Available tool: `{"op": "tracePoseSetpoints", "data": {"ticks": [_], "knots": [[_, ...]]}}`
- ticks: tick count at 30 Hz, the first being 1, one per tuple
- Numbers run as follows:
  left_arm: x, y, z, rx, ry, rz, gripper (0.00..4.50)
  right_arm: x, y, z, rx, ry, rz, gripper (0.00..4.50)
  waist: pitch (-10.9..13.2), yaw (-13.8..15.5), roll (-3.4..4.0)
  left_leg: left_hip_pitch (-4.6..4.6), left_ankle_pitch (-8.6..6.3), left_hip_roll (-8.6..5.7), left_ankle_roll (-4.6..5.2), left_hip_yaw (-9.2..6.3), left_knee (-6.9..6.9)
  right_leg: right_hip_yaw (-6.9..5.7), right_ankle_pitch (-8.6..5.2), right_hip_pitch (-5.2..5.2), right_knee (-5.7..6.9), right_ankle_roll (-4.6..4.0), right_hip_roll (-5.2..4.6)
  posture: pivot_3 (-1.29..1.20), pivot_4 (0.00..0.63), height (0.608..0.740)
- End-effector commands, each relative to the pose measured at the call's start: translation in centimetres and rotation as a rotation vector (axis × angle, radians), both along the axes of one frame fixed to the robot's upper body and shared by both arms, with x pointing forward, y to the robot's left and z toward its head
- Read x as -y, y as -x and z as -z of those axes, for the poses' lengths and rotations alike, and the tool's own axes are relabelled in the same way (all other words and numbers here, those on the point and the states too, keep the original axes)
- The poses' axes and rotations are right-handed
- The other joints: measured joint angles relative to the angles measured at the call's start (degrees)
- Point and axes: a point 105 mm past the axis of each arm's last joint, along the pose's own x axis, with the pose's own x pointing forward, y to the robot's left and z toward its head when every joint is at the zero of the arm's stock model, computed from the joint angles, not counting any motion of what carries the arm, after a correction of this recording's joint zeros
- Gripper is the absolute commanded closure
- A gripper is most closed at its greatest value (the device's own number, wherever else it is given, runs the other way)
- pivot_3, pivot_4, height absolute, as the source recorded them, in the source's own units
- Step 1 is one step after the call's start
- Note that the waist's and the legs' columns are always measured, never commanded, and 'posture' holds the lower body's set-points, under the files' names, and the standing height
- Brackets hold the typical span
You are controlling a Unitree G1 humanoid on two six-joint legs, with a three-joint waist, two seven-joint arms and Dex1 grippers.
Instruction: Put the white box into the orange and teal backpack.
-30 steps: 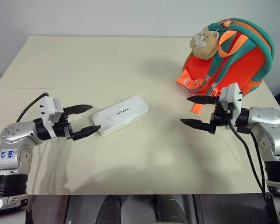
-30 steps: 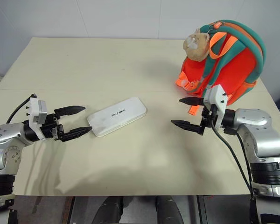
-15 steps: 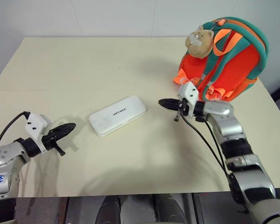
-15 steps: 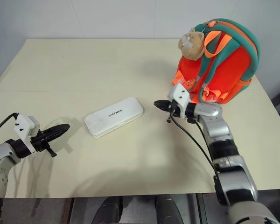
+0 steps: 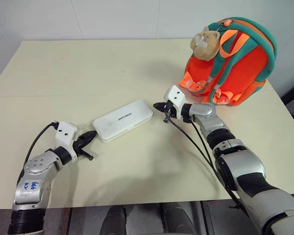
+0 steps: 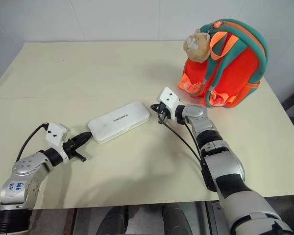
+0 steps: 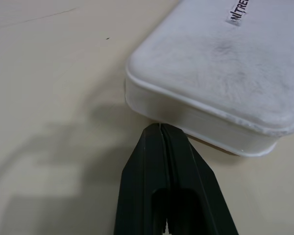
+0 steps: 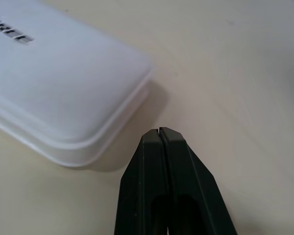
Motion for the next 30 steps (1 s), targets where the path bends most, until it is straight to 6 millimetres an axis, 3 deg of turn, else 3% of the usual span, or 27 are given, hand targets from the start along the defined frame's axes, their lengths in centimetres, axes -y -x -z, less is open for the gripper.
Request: {"op": "tracePoseSetpoints", "data": {"ticks": [1, 7, 14, 19, 23, 30], "knots": [[0.6, -0.2, -0.8, 0.029, -0.016, 0.021, 4.47, -0.9, 0.9, 0.3, -0.014, -0.014, -0.08, 4.46, 0.0, 0.1, 0.0, 0.0, 0.0, 0.0, 0.0, 0.0, 0.0, 0.0, 0.0, 0.0, 0.01, 0.0, 0.0, 0.0, 0.15, 0.74], [1.0, -0.2, -0.5, 0.015, -0.022, 0.057, 4.47, -1.2, 2.2, 0.7, -0.051, -0.051, -0.168, 4.46, 0.0, 0.0, 0.0, 0.01, 0.0, 0.0, -0.01, 0.0, 0.02, 0.0, 0.0, 0.01, 0.02, 0.0, 0.01, 0.0, 0.15, 0.74], [1.5, -0.1, 0.1, -0.016, -0.062, 0.122, 4.47, 0.0, 3.8, 1.0, -0.059, -0.049, -0.217, 4.46, 0.0, 0.2, 0.0, 0.01, 0.01, 0.0, -0.01, -0.01, 0.04, -0.01, 0.0, 0.01, 0.03, 0.0, 0.0, 0.0, 0.15, 0.74], [-1.8, 0.1, 0.4, -0.051, -0.15, -0.024, 4.47, 1.0, 4.1, 1.0, -0.062, -0.051, -0.185, 4.46, 0.0, 0.0, 0.0, 0.04, 0.01, -0.01, -0.01, -0.01, 0.05, 0.01, 0.0, 0.01, 0.06, 0.0, 0.01, 0.0, 0.15, 0.74], [-4.3, 1.2, 0.7, -0.104, -0.213, -0.137, 4.47, 0.6, 4.1, 1.1, -0.068, -0.058, -0.18, 4.46, 0.0, -0.8, 0.0, 0.11, 0.01, 0.03, -0.01, -0.01, 0.05, 0.04, 0.0, 0.02, 0.13, -0.01, 0.04, 0.0, 0.15, 0.74], [-5.4, 3.5, 0.3, -0.166, -0.246, -0.226, 4.47, -1.0, 4.1, 1.1, -0.078, -0.076, -0.209, 4.46, 0.0, -1.4, 0.0, 0.14, 0.01, 0.02, 0.0, 0.0, 0.04, 0.06, 0.0, 0.05, 0.16, -0.01, 0.04, 0.0, 0.15, 0.74]]}}
